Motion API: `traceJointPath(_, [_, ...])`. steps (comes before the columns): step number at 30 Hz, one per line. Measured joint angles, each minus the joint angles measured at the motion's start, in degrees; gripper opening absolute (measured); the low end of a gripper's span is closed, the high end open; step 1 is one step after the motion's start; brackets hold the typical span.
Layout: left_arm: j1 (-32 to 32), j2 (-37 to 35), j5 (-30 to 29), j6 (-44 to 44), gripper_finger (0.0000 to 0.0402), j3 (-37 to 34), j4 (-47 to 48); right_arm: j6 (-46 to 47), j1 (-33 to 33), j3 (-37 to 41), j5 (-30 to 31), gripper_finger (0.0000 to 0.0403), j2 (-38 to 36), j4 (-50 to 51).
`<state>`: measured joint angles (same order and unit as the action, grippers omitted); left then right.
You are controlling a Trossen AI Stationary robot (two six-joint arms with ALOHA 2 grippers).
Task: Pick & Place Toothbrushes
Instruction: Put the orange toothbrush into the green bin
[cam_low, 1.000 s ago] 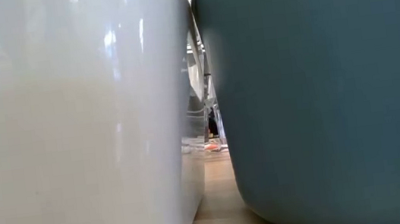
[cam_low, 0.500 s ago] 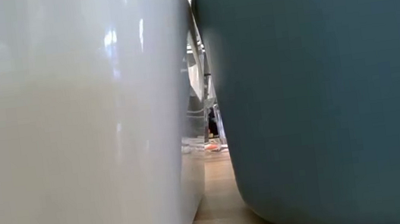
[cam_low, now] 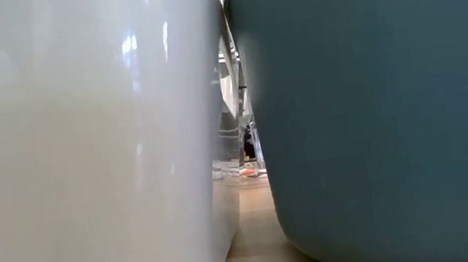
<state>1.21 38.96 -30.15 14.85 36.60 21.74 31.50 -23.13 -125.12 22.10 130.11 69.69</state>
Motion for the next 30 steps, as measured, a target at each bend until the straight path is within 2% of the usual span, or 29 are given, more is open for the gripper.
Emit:
traceJointPath(4, [0.0, 0.0, 0.0, 0.21, 0.0168, 0.0, -0.01, 3.78, -0.17, 5.91, 2.53, 0.0, -4.19, 0.73])
traceJointPath(9, [0.0, 0.0, 0.01, 0.39, 0.0168, 0.0, -0.09, 12.57, -0.66, 20.41, 5.46, 0.0, -14.12, -0.84])
traceJointPath(13, [0.0, 0.18, 0.02, 0.42, 0.0168, 0.0, -1.17, 15.09, 0.14, 35.39, 4.95, 0.0, -23.89, -11.23])
traceJointPath(17, [0.0, 0.24, 0.04, 0.59, 0.0168, 0.0, -1.28, 16.57, 3.94, 49.27, 3.03, 0.0, -32.54, -22.65])
traceJointPath(22, [0.0, 0.22, 0.65, 0.54, 0.0168, 0.0, -1.28, 20.03, 10.35, 59.86, 1.3, 0.0, -38.69, -31.97])
traceJointPath(24, [0.0, 0.22, 1.75, 0.01, 0.0168, 0.0, -1.3, 18.94, 12.68, 61.21, -0.23, 0.0, -39.34, -36.18])
traceJointPath(27, [0.0, 0.22, 4.31, -1.44, 0.0168, 0.0, -1.4, 10.48, 15.32, 61.39, -5.19, 0.0, -38.64, -45.37])
traceJointPath(30, [0.0, 0.22, 5.06, -1.53, 0.0168, 0.0, -1.75, -2.12, 17.71, 61.3, -17.27, 0.0, -36.3, -56.38])
